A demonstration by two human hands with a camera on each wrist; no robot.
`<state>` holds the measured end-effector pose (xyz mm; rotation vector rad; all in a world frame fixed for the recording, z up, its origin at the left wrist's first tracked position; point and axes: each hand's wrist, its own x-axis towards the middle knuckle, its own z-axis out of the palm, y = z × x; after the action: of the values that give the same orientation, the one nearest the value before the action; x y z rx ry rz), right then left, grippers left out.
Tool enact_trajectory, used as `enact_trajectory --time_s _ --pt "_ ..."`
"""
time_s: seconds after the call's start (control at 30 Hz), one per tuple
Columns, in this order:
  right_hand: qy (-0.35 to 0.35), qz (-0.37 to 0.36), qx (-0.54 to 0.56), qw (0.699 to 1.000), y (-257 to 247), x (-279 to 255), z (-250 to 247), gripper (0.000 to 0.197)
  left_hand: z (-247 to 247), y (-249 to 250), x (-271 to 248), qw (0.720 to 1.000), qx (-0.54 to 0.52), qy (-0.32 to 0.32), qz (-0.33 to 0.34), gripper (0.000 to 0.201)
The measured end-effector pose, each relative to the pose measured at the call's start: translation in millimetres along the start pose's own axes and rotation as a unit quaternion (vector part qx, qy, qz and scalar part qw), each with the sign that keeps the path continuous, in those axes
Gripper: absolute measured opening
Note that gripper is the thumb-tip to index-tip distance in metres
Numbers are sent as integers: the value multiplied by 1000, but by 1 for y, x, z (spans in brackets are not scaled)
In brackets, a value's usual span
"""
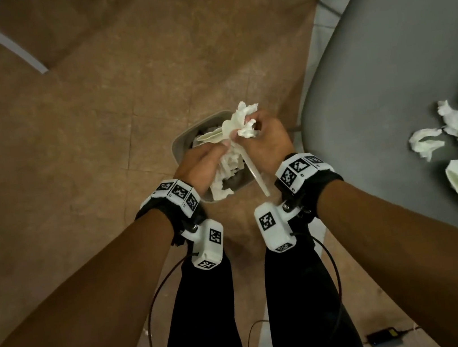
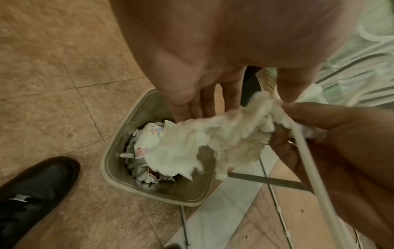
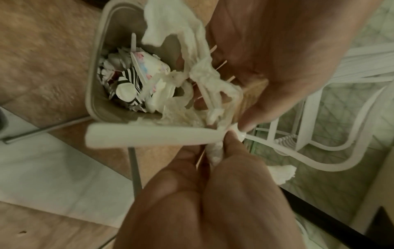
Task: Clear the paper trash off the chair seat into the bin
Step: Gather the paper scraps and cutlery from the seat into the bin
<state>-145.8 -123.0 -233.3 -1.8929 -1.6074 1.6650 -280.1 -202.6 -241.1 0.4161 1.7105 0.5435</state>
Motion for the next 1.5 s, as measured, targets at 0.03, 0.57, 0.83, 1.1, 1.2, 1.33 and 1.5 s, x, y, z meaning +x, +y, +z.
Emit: enact_trajectory --time_s 0.03,0.57,0.83,1.1,1.2,1.33,1.5 --pt "1 8 3 1000 3 2 4 27 2 -2 0 1000 15 -8 10 32" --pt "-118 111 -69 984 47 23 24 51 -11 -31 33 958 284 27 8 55" --pt "-162 11 -109 981 15 -17 -19 19 10 8 3 954 293 55 36 36" --pt "-72 -49 -86 992 -32 -54 -160 19 82 123 -46 915 368 34 162 26" --pt "1 -37 -74 997 -17 -63 -235 19 140 161 -52 897 388 -18 208 23" --pt "113 -6 -88 990 23 -67 -328 19 237 198 -57 851 426 -72 299 30" --pt "230 22 -85 969 71 -65 -400 21 339 197 -58 753 528 -163 358 68"
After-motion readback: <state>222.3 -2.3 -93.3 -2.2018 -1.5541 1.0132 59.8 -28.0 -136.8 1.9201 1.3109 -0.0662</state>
